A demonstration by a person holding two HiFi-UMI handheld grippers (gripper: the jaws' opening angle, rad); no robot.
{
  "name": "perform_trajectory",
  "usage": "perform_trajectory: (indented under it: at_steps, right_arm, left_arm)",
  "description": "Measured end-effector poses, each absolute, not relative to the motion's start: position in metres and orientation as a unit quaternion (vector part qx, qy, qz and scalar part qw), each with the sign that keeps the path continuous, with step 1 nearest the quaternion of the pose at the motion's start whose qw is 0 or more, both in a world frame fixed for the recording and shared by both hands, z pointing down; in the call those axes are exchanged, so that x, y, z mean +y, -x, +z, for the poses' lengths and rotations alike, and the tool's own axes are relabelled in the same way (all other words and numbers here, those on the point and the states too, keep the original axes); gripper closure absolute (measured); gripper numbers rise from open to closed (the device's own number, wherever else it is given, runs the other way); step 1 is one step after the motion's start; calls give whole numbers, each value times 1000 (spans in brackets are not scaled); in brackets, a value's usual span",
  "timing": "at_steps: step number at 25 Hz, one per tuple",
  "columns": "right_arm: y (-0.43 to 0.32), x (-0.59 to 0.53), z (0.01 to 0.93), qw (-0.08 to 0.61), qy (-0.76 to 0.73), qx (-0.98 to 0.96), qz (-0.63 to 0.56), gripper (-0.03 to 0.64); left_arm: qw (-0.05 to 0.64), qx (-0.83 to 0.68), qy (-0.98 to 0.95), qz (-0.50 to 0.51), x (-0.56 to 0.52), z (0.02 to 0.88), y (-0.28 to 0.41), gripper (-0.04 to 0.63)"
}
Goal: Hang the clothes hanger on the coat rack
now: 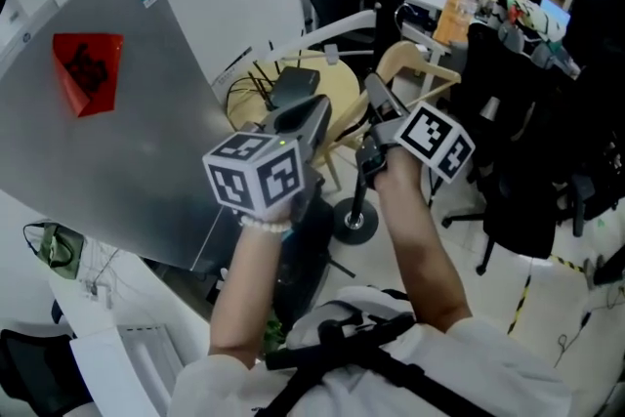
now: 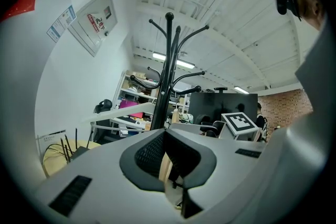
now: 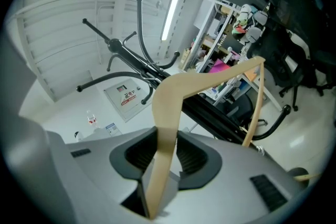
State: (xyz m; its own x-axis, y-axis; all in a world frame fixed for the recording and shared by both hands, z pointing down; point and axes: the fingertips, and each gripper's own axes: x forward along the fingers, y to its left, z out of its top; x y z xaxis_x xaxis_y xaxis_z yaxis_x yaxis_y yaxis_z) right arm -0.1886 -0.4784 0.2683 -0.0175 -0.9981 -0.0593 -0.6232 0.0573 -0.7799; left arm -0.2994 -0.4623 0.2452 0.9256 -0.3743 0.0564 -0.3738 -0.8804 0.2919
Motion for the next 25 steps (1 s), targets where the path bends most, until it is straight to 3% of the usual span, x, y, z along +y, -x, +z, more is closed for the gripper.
perform_trajectory:
  at_steps: [21, 25]
  right_arm:
    - [201, -488, 279, 283, 639, 659, -279, 469]
    - [201, -486, 279, 274, 639, 663, -278, 427]
  left_arm:
    - [169, -198, -965, -7, -461, 255, 320, 606]
    - [177, -192, -965, -5, -454, 262, 321, 606]
